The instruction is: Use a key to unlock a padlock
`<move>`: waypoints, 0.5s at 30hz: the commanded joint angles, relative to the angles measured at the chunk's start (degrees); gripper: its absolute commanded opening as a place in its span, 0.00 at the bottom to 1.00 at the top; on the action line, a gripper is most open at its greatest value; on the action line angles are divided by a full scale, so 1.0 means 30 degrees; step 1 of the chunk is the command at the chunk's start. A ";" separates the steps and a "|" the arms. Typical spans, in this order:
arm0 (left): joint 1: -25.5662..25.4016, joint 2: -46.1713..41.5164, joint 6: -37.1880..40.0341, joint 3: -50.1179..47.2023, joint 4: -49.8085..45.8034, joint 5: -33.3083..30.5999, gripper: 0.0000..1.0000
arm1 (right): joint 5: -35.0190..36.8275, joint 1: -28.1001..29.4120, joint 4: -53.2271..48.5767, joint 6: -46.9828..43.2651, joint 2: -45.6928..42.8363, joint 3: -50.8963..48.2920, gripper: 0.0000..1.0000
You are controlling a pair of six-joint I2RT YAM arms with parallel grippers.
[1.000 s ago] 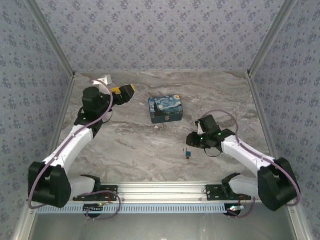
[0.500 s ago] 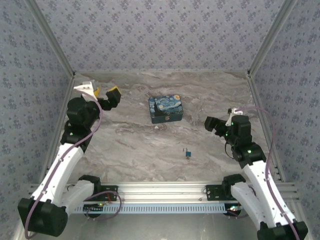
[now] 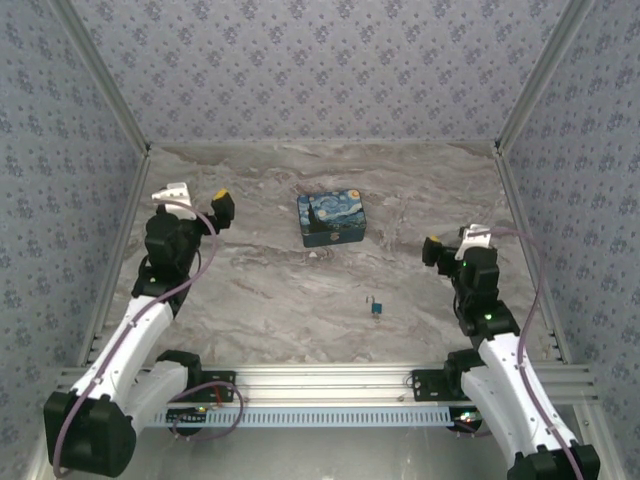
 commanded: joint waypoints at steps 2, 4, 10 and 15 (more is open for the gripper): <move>0.0103 0.0813 -0.0256 -0.0552 0.0840 -0.0749 0.99 | 0.1293 -0.0476 0.4996 -0.1320 -0.0009 -0.2255 1.00; 0.0115 0.1086 -0.0553 -0.0828 0.1203 -0.0760 0.99 | 0.1030 -0.0892 0.6151 -0.1038 0.0214 -0.3100 1.00; 0.0113 0.1614 -0.0621 -0.0837 0.1149 -0.0481 0.99 | -0.0521 -0.1988 0.8746 -0.1109 0.1972 -0.4368 1.00; 0.0111 0.1917 -0.0405 -0.1032 0.1160 -0.0424 0.99 | -0.1030 -0.2428 1.1780 -0.1234 0.3939 -0.5148 1.00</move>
